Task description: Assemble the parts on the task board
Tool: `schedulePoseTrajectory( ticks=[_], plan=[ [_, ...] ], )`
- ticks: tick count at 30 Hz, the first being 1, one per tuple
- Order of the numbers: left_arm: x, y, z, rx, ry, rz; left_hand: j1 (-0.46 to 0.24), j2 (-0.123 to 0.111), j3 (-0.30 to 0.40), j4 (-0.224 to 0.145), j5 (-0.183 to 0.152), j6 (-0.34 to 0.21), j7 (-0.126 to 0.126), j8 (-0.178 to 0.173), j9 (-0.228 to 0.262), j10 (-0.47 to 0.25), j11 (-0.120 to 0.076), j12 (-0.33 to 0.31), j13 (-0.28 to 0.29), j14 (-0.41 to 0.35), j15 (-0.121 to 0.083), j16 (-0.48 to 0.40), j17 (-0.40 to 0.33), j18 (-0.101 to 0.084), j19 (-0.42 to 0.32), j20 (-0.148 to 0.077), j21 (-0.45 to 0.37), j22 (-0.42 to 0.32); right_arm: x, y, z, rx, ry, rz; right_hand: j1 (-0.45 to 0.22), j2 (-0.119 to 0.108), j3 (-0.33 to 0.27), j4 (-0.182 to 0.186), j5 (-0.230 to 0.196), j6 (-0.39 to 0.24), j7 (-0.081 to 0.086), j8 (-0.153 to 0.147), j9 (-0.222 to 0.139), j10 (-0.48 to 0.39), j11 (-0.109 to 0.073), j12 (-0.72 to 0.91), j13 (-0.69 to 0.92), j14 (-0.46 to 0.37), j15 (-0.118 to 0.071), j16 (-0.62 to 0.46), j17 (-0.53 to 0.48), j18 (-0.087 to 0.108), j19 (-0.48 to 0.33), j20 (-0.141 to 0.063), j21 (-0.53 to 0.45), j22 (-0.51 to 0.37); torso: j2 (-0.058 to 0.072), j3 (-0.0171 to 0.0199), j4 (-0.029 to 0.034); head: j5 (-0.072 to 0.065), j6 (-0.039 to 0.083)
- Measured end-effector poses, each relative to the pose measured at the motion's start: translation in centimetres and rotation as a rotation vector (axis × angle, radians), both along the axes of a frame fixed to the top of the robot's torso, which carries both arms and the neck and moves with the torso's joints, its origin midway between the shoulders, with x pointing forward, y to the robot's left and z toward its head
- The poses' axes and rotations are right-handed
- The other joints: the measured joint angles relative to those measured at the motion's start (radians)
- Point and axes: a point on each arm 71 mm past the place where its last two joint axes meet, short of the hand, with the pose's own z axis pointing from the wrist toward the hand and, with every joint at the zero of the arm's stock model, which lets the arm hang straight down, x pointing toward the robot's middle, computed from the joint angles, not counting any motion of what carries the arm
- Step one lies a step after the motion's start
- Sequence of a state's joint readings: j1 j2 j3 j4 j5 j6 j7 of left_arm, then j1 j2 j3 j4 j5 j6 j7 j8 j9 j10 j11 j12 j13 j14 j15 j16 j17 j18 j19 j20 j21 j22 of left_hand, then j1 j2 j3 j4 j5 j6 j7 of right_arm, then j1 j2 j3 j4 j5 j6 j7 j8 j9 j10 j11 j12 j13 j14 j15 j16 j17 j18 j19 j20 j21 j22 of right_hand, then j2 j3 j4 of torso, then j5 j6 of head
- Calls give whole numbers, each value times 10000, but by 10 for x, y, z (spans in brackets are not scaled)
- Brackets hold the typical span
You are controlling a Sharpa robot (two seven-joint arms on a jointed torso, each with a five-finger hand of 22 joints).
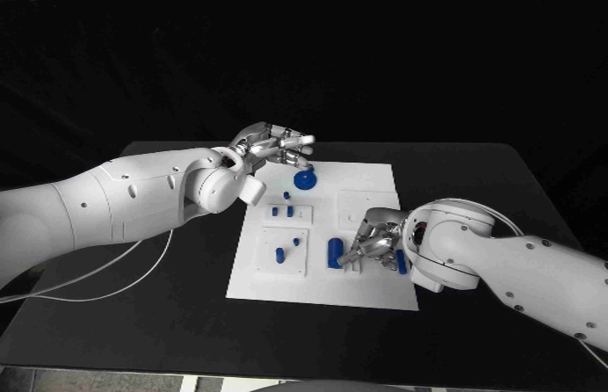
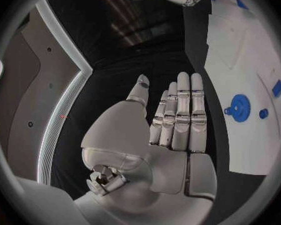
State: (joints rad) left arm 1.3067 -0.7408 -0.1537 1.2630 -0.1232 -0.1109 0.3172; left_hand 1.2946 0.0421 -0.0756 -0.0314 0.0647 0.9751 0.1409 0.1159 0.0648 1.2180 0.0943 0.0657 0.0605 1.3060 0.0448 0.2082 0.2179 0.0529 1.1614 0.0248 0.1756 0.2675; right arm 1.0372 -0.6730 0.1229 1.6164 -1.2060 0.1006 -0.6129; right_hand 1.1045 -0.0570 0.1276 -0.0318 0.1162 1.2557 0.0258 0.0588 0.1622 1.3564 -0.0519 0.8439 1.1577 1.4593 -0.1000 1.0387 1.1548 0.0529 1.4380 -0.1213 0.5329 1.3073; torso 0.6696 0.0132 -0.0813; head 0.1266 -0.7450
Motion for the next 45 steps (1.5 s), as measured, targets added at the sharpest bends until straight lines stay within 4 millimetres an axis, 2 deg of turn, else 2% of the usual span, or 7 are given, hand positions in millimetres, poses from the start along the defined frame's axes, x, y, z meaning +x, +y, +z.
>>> schedulePoseTrajectory(
  ticks=[5,9,15,20,32,39,45],
  plan=[
    [0,0,0,5,4,4,0,0,0,0,0,0,0,0,0,0,0,0,0,0,0,0,0,1,0,0,0,0,0,0,-2,-60,22,21,10,11,57,-57,-41,0,0,0,0,0,0,0,-1,0,0,0,0,-1,0,0,0,0,0,-5,-6,6,-5],
    [0,0,0,3,8,-10,0,0,0,0,0,0,0,0,0,0,0,0,0,0,0,0,0,1,0,0,0,0,3,-1,-4,-143,-12,-27,42,393,265,-300,-390,0,0,0,-1,0,0,0,-1,0,1,0,-5,0,0,0,0,7,0,-5,-11,12,-13],
    [0,0,0,5,11,-12,0,0,0,0,0,0,0,0,0,0,0,0,-1,0,0,0,0,0,0,0,0,0,5,0,-7,-233,-87,-75,59,655,771,-814,-582,-1,0,0,-9,0,1,0,10,0,1,0,-23,0,0,0,-1,8,6,1,1,12,-44],
    [0,0,0,8,12,-9,0,0,0,0,0,0,0,0,0,0,0,0,-1,0,0,0,0,1,0,0,39,-11,7,1,-10,-291,-174,-164,-214,930,1208,-733,-628,0,-1,0,-37,36,-36,-50,9,0,1,0,-34,0,0,0,-1,7,14,7,12,12,-70],
    [-1,1,0,8,19,-16,0,0,0,0,0,0,0,0,0,0,0,0,-2,0,0,0,1,1,0,0,39,-10,9,-1,-10,-388,-309,-287,-337,708,1454,-701,-628,-1,-1,0,-92,36,-35,-96,32,38,-36,0,-19,1,37,-35,-1,6,3,8,-18,43,-118],
    [-1,1,0,7,24,-25,0,0,0,0,0,0,0,0,0,1,0,0,-2,0,0,0,-9,1,0,0,39,-22,8,-4,-11,-398,-279,-323,-408,620,1027,-646,235,-1,-1,0,-40,35,-35,-96,39,38,-36,0,-31,-1,36,-35,-1,5,3,8,-10,35,-130],
    [-1,2,0,12,27,-14,0,0,0,0,0,0,0,0,0,0,0,0,-2,0,0,0,-9,0,0,0,39,-21,10,-19,-6,-151,-492,-728,-364,471,845,-464,310,-242,81,0,51,71,1,29,127,38,-35,0,-32,0,36,-35,-1,5,1,13,-8,37,-122]
  ],
)
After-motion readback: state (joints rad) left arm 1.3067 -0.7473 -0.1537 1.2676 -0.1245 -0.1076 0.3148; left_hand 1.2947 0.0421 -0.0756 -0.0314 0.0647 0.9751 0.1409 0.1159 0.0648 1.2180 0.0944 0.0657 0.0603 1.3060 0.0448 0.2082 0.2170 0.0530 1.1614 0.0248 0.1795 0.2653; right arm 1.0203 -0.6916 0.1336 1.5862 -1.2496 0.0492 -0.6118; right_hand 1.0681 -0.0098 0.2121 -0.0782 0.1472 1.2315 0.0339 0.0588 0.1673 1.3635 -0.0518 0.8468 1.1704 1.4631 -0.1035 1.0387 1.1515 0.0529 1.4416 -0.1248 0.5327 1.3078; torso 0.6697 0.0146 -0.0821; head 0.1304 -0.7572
